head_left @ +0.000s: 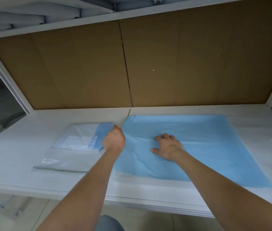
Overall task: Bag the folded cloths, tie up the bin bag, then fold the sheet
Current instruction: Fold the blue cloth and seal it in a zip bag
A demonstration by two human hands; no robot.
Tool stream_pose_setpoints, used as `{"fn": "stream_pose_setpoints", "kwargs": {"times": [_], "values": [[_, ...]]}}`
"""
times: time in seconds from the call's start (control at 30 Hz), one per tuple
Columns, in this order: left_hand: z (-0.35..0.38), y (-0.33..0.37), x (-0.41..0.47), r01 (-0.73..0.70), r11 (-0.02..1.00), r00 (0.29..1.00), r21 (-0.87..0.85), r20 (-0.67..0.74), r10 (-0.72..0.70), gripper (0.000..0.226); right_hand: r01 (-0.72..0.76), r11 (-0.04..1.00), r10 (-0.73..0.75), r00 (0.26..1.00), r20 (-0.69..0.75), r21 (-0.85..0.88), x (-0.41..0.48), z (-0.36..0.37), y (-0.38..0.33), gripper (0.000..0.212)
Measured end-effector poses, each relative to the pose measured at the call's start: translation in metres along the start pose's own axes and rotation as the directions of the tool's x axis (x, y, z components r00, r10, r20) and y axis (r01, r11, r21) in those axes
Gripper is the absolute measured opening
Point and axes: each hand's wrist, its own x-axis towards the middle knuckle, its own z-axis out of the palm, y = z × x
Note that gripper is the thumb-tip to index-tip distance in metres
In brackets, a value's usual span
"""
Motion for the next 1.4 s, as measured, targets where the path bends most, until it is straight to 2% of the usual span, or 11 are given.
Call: {"fn": "stream_pose_setpoints", "kwargs": {"times": [0.13, 0.23, 0.3, 0.4, 0.57, 0.7, 0.77, 0.83, 0.9, 1.1, 1.4], "values": [[-0.008, 0.025, -0.002, -0.054, 0.924, 0.999, -0.378, -0.020, 0.050, 0.027, 0.006, 0.994, -0.006, 1.000, 0.000, 0.106, -0.002, -0.004, 0.004, 0.062], [-0.005, 0.054, -0.007, -0.073, 0.829, 0.993, -0.554, 0.038, 0.113, 0.013, -0.041, 0.914, 0.104, 0.985, -0.135, 0.404, -0.001, -0.012, 0.006, 0.057], [0.002, 0.077, -0.012, -0.041, 0.770, 0.983, -0.636, 0.114, 0.146, 0.011, -0.060, 0.696, 0.236, 0.960, -0.149, 0.715, -0.004, -0.025, 0.008, 0.052], [0.013, 0.113, -0.033, 0.043, 0.685, 0.938, -0.727, 0.265, 0.223, 0.010, -0.138, 0.240, 0.211, 0.974, 0.087, 0.961, -0.014, -0.044, 0.018, 0.039], [0.024, 0.166, -0.071, 0.174, 0.600, 0.754, -0.781, 0.497, 0.429, 0.036, -0.058, -0.029, 0.305, 0.950, 0.064, 0.998, -0.022, -0.055, 0.060, 0.025], [0.034, 0.191, -0.085, 0.163, 0.594, 0.807, -0.788, 0.453, 0.380, 0.035, -0.031, 0.249, 0.562, 0.819, -0.118, 0.968, -0.029, -0.061, 0.109, 0.016], [0.045, 0.195, -0.081, 0.032, 0.691, 0.865, -0.722, 0.366, 0.343, 0.035, -0.095, 0.424, 0.629, 0.747, -0.217, 0.900, -0.038, -0.065, 0.137, 0.023], [0.054, 0.191, -0.075, -0.200, 0.864, 0.869, -0.462, 0.324, 0.375, 0.039, -0.235, 0.587, 0.633, 0.730, -0.257, 0.775, -0.049, -0.066, 0.163, 0.029], [0.058, 0.181, -0.073, -0.353, 0.918, 0.833, -0.181, 0.386, 0.397, 0.047, -0.377, 0.683, 0.611, 0.764, -0.207, 0.626, -0.057, -0.063, 0.181, 0.035], [0.076, 0.147, -0.069, -0.423, 0.893, 0.749, 0.156, 0.615, 0.248, 0.046, -0.432, 0.694, 0.595, 0.794, -0.122, 0.575, -0.063, -0.051, 0.184, 0.033], [0.054, 0.117, -0.051, -0.321, 0.933, 0.824, 0.161, 0.533, 0.192, 0.039, -0.417, 0.699, 0.585, 0.801, -0.129, 0.581, -0.052, -0.042, 0.146, 0.034]]}}
